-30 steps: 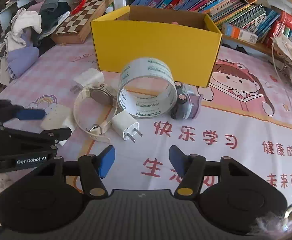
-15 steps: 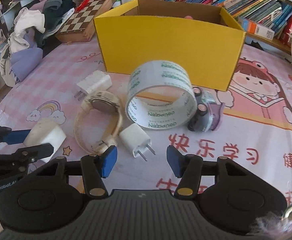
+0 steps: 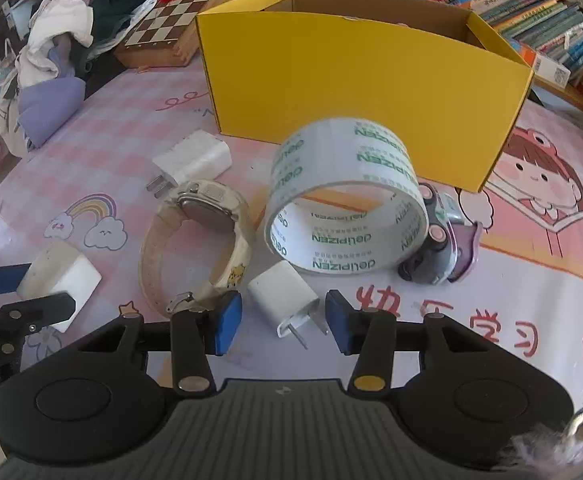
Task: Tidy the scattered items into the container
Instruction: 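Grasp the white square block with the left tool while the right tool grasps the white charger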
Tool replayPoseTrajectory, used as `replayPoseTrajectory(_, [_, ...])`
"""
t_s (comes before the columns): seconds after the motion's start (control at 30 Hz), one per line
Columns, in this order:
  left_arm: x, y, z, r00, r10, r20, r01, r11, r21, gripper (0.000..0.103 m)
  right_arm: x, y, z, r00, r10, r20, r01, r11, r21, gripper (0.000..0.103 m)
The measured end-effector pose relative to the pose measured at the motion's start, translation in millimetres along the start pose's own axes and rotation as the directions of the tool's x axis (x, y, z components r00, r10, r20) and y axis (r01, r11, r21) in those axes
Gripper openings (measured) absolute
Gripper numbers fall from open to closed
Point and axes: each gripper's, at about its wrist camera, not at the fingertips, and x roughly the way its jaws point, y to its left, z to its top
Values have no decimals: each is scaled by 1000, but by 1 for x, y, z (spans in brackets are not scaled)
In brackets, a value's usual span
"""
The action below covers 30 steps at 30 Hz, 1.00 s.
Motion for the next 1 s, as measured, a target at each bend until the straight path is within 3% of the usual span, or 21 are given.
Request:
replayPoseTrajectory(0.2, [2,1,1,1000,-4,-2,4,1000,2,33,3,2,1,1000,-6,11,6,999,-34,36])
replayPoseTrajectory(1.0, [-8,-17,4,991,-124,41,119,987,106,33,-34,-4,-24,998,-61,28,61,998,-2,35])
